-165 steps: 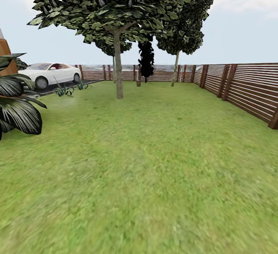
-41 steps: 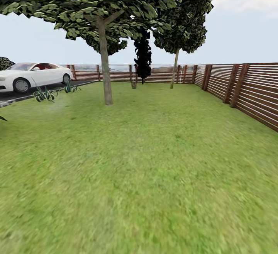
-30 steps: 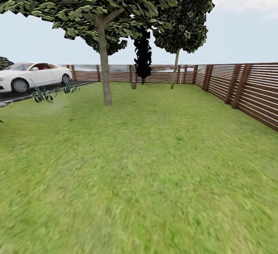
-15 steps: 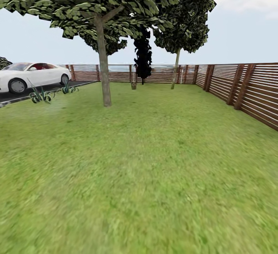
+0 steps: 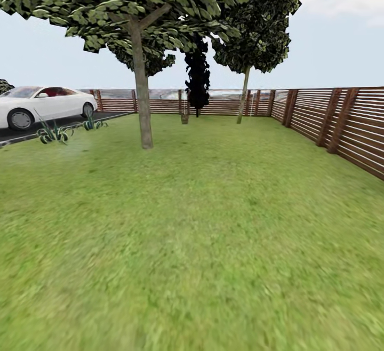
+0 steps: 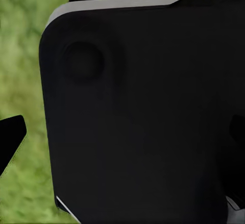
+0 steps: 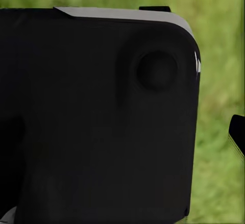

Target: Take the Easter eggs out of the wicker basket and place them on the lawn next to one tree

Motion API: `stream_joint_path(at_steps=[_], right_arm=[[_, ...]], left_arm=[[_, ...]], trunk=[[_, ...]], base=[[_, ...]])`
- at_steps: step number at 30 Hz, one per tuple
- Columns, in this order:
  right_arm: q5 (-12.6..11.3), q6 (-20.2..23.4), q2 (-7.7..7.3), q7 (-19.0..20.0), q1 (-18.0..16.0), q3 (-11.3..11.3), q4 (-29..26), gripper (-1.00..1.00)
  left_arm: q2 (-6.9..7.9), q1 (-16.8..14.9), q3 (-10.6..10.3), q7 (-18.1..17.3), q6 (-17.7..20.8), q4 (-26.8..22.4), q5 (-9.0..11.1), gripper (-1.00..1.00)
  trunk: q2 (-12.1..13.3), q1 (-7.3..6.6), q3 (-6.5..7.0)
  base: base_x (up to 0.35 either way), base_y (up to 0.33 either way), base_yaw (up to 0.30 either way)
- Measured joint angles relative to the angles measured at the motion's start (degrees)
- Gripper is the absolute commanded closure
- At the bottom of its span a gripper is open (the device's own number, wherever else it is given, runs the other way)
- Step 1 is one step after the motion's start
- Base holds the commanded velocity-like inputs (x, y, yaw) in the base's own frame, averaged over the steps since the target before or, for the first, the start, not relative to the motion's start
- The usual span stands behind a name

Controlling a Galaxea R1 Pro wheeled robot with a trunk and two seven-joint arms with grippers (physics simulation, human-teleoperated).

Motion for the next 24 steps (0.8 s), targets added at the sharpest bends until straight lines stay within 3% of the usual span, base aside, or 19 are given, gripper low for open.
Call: stream_joint_path(at_steps=[24], right_arm=[[0.0,0.03,0.0,0.0,0.02,0.0,0.0,-1.0]], left_arm=[[0.21,0.01,-0.03,0.0,0.08,0.0,0.0,-1.0]], trunk=[[0.0,0.0,0.0]], base=[[0.338,0.0,0.0]])
